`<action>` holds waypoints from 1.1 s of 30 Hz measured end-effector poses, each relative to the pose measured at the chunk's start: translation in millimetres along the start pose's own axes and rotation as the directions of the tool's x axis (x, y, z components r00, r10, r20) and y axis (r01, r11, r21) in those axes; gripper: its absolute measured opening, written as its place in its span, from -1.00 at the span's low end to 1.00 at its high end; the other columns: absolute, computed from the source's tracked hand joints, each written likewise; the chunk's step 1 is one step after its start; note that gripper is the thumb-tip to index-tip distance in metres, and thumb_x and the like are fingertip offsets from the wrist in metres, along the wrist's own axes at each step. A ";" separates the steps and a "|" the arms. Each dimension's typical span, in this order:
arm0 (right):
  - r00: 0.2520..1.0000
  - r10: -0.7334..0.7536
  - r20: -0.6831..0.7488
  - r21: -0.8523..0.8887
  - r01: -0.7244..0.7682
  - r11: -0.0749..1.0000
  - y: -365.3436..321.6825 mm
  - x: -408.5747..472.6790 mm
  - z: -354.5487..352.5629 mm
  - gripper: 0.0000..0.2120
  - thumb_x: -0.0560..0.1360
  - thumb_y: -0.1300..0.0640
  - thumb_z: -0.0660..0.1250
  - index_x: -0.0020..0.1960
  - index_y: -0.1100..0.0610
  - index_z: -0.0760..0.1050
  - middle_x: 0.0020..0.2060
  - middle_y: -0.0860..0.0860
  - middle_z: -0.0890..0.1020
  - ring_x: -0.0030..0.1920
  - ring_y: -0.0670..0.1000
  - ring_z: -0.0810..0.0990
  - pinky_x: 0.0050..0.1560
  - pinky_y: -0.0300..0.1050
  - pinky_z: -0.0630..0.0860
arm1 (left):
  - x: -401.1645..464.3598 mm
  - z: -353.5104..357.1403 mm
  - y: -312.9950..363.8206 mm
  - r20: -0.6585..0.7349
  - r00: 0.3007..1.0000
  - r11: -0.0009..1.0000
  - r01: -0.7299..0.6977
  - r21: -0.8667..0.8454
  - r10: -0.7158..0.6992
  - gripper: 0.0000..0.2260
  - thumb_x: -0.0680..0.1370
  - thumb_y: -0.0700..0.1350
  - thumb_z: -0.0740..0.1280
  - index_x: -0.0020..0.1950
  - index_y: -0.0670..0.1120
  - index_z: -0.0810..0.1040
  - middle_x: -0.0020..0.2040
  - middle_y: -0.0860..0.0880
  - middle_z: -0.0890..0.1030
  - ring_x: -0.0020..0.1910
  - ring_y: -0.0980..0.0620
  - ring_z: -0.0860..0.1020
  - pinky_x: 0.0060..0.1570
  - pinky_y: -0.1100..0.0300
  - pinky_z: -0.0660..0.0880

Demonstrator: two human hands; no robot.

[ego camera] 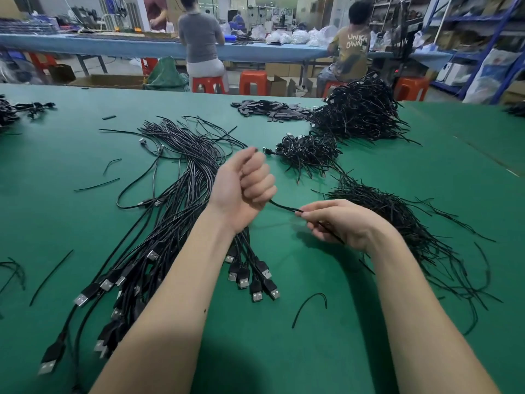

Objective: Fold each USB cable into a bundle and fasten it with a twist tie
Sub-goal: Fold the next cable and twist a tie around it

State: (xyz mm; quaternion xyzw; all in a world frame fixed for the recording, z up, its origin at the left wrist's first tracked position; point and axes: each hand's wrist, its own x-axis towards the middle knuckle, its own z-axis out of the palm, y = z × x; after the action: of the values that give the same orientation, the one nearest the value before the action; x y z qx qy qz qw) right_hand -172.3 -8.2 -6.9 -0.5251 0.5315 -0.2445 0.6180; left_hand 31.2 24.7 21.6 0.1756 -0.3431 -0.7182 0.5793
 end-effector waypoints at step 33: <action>0.957 -0.290 0.021 -0.340 0.279 0.898 -11.1 -15.5 22.3 -0.59 0.40 -0.20 0.55 -0.06 0.14 0.62 -0.39 0.03 0.69 -0.36 -0.03 0.62 -0.16 -0.18 0.56 | -2.0 1.7 -3.1 -0.077 0.997 1.000 0.026 0.001 -0.026 -0.57 0.68 -0.08 0.11 -0.17 -0.12 0.72 -0.21 -0.03 0.70 -0.37 0.10 0.63 -0.34 0.26 0.55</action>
State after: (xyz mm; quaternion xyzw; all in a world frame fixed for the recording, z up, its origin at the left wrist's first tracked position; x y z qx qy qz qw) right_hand -154.0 10.2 6.8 -0.6920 0.4923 -0.2448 0.4679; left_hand 28.5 27.4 20.3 0.2083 -0.3191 -0.7180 0.5825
